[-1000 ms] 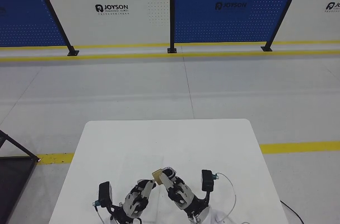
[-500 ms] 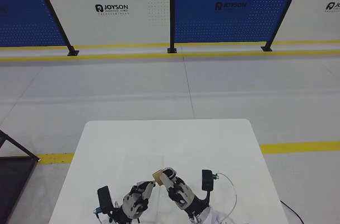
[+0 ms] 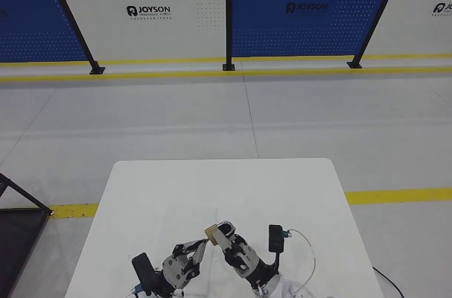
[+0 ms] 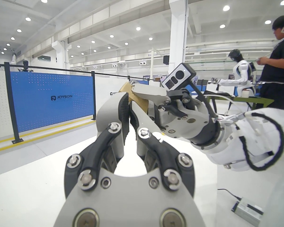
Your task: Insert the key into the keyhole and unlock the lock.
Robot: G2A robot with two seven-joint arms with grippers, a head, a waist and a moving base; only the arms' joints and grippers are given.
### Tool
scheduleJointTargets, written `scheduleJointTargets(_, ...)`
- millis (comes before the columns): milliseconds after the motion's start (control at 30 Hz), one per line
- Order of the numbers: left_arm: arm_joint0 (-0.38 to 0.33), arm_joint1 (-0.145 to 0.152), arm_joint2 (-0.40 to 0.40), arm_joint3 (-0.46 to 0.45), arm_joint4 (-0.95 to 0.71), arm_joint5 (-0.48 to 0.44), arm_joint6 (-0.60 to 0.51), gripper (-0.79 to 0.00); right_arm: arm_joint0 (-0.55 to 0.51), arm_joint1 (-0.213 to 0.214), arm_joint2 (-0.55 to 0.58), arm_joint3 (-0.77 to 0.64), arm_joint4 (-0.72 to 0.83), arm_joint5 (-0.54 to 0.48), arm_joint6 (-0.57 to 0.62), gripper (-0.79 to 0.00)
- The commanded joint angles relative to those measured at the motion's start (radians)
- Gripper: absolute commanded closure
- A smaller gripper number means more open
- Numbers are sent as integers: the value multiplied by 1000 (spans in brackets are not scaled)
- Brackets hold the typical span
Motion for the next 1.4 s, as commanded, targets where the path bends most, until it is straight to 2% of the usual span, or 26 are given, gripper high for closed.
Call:
scheduleJointTargets(0,0,1,2,0,18,22,4,0,0,0,0,0,2,0,1,0)
scheduleJointTargets(800,-2,17,-26,-17,295,353,55,0,-2,5,0,-5,13,6,0,0)
scheduleJointTargets(933,-2,19,-27,-16,316,384,60,0,-3,6,-1,-6,13,6,-3,0)
scheduleJointTargets(1067,4,20,-21,-20,273,356,80,0,-5,7,0,-7,13,9,-5,0)
scheduleJointTargets(1133,6,21,-27,-22,265,355,82,-708,-5,7,1,-8,13,8,-6,0)
scheduleJointTargets(1167,11,21,-21,-26,235,329,92,-785,-6,8,2,-8,13,8,-8,0)
scheduleJointTargets(1367,30,27,-33,-43,119,229,115,-785,-7,9,8,-8,18,9,-9,0)
